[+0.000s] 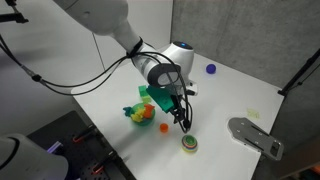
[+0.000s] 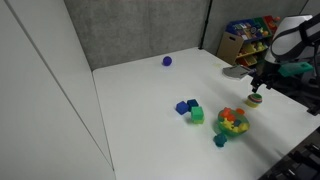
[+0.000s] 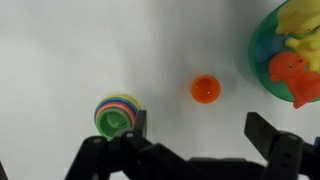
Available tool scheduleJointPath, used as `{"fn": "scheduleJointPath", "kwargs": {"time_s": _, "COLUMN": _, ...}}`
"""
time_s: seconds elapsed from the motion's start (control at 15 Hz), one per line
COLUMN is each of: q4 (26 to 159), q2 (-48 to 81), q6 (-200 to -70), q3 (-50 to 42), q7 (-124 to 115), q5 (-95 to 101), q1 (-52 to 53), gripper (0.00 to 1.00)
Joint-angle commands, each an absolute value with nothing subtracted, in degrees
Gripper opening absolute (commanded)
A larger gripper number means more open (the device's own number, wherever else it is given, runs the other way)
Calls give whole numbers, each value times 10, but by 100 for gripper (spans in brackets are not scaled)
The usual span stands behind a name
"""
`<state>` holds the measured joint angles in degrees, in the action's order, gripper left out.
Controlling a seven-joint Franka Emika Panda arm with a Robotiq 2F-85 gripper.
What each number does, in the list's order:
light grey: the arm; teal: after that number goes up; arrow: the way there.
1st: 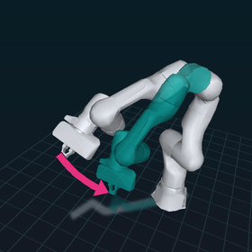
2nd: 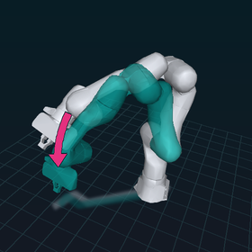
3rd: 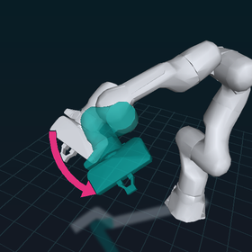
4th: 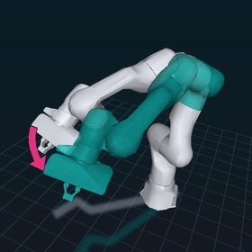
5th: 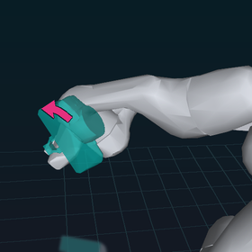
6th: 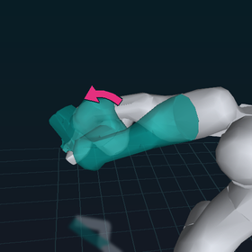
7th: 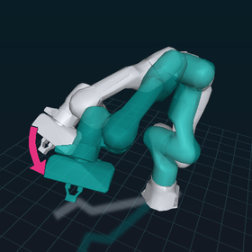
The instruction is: Put the orange bowl in the small green bowl
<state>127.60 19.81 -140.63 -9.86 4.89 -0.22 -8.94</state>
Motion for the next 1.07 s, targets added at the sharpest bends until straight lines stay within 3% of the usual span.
{"fn": "scheduleJointPath", "kwargs": {"time_s": 0.0, "q4": 1264, "q2": 239, "q6": -1437, "q3": -94, "q7": 53, "q5": 5, "q1": -99, "gripper": 100}}
{"fn": "scheduleJointPath", "kwargs": {"time_s": 1.0, "q4": 1231, "q2": 389, "q6": -1573, "q3": -84, "q7": 60, "q5": 15, "q1": -107, "gripper": 100}}
